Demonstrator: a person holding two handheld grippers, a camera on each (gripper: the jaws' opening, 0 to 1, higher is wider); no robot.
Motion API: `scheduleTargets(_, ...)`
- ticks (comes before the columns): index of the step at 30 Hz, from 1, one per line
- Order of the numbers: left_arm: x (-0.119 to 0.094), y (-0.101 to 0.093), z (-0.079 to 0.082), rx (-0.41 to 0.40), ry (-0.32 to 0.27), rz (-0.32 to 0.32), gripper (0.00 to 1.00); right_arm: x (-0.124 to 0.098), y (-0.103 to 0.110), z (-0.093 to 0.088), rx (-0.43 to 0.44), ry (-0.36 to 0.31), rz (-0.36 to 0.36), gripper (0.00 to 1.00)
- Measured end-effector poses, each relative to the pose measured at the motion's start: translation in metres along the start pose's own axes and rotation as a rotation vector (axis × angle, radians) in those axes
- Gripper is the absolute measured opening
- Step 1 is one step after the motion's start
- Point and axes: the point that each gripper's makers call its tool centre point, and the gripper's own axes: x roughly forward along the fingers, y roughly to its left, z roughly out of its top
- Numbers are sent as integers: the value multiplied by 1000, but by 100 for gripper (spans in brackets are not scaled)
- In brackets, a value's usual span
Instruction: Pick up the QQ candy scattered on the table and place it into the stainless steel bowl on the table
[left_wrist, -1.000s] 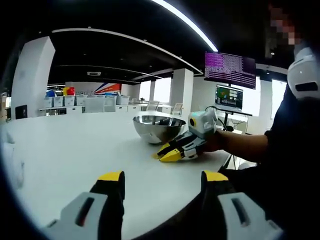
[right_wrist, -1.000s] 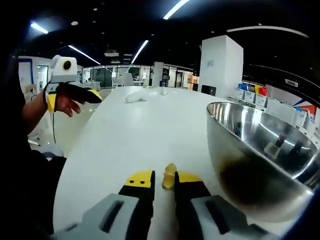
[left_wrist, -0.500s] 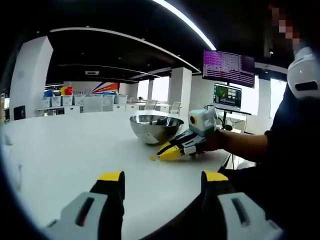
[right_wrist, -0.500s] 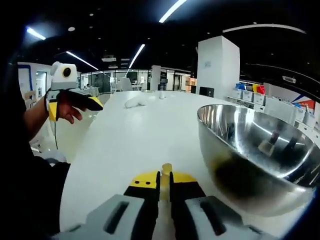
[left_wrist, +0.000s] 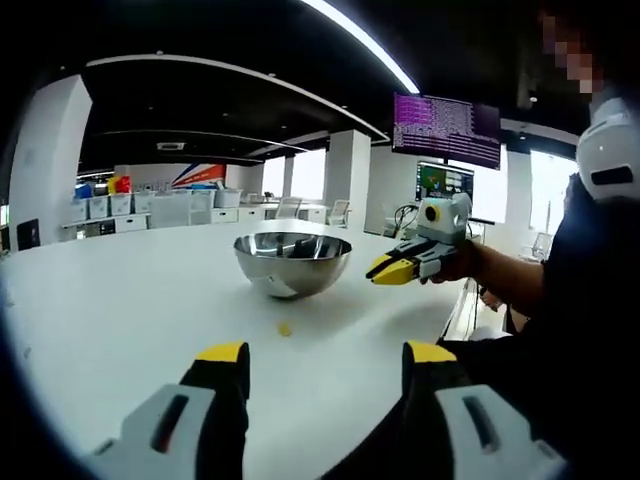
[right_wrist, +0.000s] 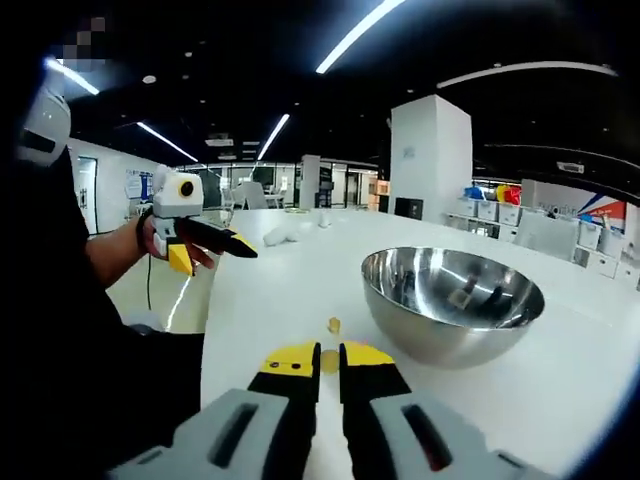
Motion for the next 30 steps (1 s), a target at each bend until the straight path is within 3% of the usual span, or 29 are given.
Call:
scheduleTargets(7, 17, -14, 2, 14, 10, -29, 61, -65, -26, -6, 35, -44, -95, 9)
scheduleTargets(13, 29, -22, 1, 22, 30, -45, 61, -94, -45, -23, 61, -39, -158, 9)
scheduleTargets(22, 35, -26, 3, 29, 31, -51, 61, -91, -51, -19, 57, -50, -154, 9)
scheduleTargets(30, 34, -23, 2, 25, 30, -50, 61, -65, -72, 16, -61, -7, -121, 9)
